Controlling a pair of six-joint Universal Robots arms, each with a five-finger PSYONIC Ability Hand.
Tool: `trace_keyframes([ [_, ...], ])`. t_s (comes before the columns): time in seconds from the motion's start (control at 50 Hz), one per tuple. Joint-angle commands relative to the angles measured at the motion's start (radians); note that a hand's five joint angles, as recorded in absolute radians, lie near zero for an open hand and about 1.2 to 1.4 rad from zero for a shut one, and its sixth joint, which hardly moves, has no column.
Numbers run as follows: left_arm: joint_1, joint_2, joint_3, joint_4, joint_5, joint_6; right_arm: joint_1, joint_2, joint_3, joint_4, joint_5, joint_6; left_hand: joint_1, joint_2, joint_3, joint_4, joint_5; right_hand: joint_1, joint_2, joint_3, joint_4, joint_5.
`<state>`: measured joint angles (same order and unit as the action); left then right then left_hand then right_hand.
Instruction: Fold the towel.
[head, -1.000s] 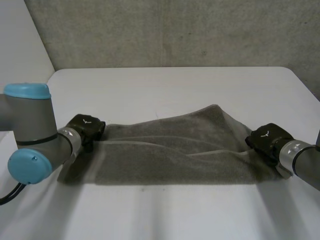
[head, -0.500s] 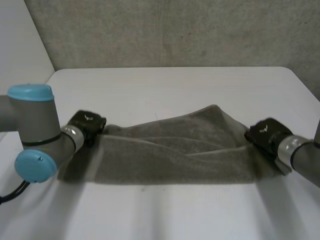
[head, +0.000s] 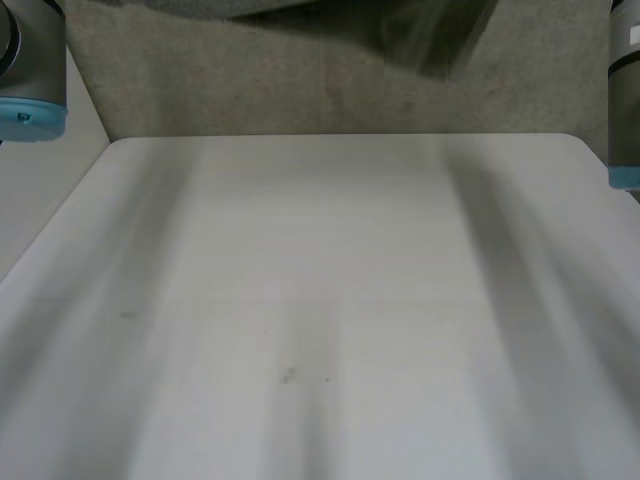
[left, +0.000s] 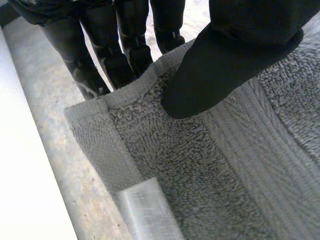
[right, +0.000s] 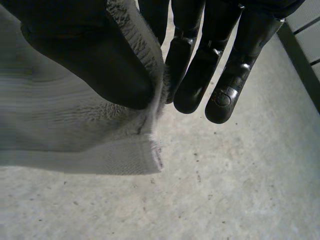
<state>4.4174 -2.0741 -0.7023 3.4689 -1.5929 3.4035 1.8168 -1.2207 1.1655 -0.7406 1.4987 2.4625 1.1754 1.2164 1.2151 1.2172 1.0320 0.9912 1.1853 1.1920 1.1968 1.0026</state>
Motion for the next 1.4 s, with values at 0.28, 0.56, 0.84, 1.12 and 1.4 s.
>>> trace_keyframes([
  [0.28, 0.008, -0.162, -0.643, -0.019, 0.126, 0.077, 0.032, 0.191, 0.387, 0.410, -0.146, -0.028, 0.221, 0.180, 0.181, 0.179, 0.190, 0.405, 0.211, 0.204, 0.199, 0.219],
  [0.56, 0.027, -0.054, -0.858, -0.022, 0.133, 0.303, 0.021, 0.112, 0.445, 0.570, -0.150, -0.088, -0.480, -0.521, -0.519, -0.521, -0.511, 0.405, 0.211, 0.204, 0.199, 0.219],
  [0.84, -0.024, 0.048, -0.956, -0.008, 0.122, 0.303, 0.018, 0.050, 0.520, 0.569, -0.157, -0.082, -0.492, -0.533, -0.532, -0.534, -0.523, 0.405, 0.211, 0.204, 0.199, 0.219],
  [1.12, -0.062, 0.019, -0.938, -0.004, 0.122, 0.298, -0.034, 0.050, 0.522, 0.569, -0.155, -0.082, -0.331, -0.372, -0.371, -0.373, -0.362, 0.405, 0.211, 0.204, 0.199, 0.219],
  [1.4, -0.089, 0.012, -0.959, -0.005, 0.122, 0.303, -0.037, 0.050, 0.522, 0.569, -0.157, -0.083, -0.615, -0.656, -0.655, -0.657, -0.647, 0.405, 0.211, 0.204, 0.199, 0.219],
])
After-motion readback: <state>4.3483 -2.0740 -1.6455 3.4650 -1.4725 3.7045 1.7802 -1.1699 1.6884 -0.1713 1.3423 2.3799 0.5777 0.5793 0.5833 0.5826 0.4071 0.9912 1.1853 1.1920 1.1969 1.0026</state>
